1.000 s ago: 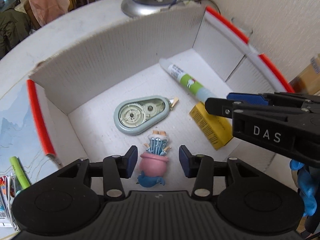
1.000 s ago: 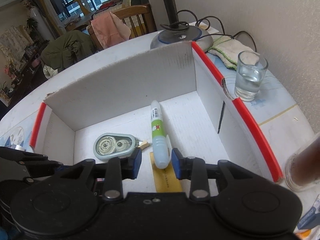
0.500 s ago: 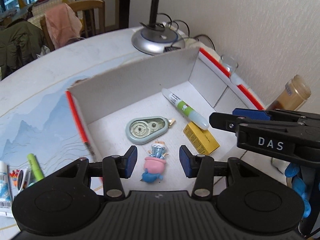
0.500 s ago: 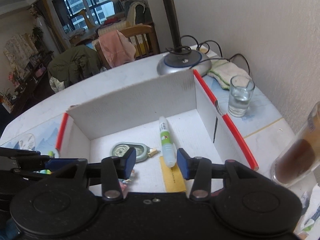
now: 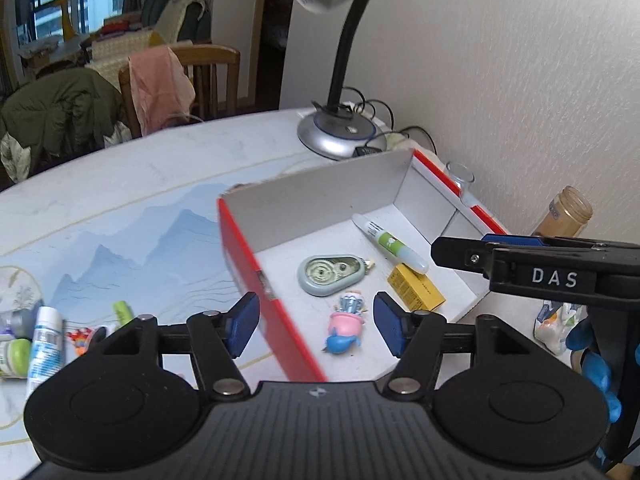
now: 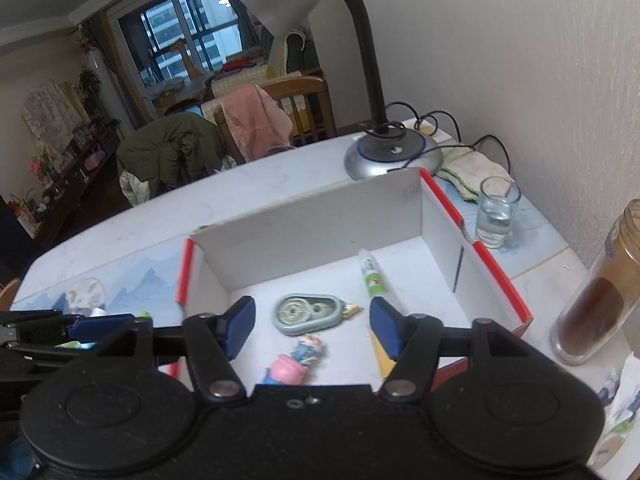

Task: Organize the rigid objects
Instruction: 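Lift both open grippers out of the shoebox toward the remaining items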

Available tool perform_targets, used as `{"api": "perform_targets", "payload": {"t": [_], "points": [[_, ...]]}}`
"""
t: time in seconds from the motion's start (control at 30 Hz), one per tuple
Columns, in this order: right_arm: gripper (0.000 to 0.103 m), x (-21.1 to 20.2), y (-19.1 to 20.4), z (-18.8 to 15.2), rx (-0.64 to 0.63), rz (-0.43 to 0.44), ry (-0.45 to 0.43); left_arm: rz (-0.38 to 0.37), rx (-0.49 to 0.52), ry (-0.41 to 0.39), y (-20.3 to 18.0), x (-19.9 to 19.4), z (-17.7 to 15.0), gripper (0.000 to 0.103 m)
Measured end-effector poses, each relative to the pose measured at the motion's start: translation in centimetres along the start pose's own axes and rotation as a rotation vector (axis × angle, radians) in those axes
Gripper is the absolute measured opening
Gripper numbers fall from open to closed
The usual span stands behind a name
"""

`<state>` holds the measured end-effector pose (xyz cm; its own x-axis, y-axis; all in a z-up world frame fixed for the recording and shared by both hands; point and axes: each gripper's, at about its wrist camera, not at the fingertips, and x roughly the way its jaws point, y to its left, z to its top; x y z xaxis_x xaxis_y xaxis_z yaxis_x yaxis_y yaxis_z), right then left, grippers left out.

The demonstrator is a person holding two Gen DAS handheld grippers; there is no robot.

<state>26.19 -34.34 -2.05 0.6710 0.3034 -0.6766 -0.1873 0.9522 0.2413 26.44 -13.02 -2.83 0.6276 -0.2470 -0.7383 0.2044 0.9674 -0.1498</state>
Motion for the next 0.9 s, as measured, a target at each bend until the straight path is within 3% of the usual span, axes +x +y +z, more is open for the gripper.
{"api": "perform_targets", "payload": {"t": [0.27,0.37,0.6,0.73,0.9], "points": [[0.077,-2.3,4.1,-1.0,-0.022,0.011,-0.038,-0.014,-0.040,-0.054,3.7,-4.2,-1.7,0.062],[0.082,-2.8,5.6,-1.5,-0.018,0.015,-0.040,-0.020,-0.058,-0.067,5.5,-5.6,-2.6,0.069],[0.090,-3.3,9.6,-3.3,-0.027,0.047,-0.035,0.016,-0.084,-0.106,9.4,-9.0,-4.2,0.070],[0.096,-3.8,12.0,-4.6,-0.036,0.066,-0.053,0.031,-0.104,-0.124,11.7,-10.3,-5.3,0.079],[0.102,-3.9,14.7,-5.9,-0.058,0.081,-0.067,0.045,-0.129,-0.125,14.4,-11.4,-6.7,0.082]]}}
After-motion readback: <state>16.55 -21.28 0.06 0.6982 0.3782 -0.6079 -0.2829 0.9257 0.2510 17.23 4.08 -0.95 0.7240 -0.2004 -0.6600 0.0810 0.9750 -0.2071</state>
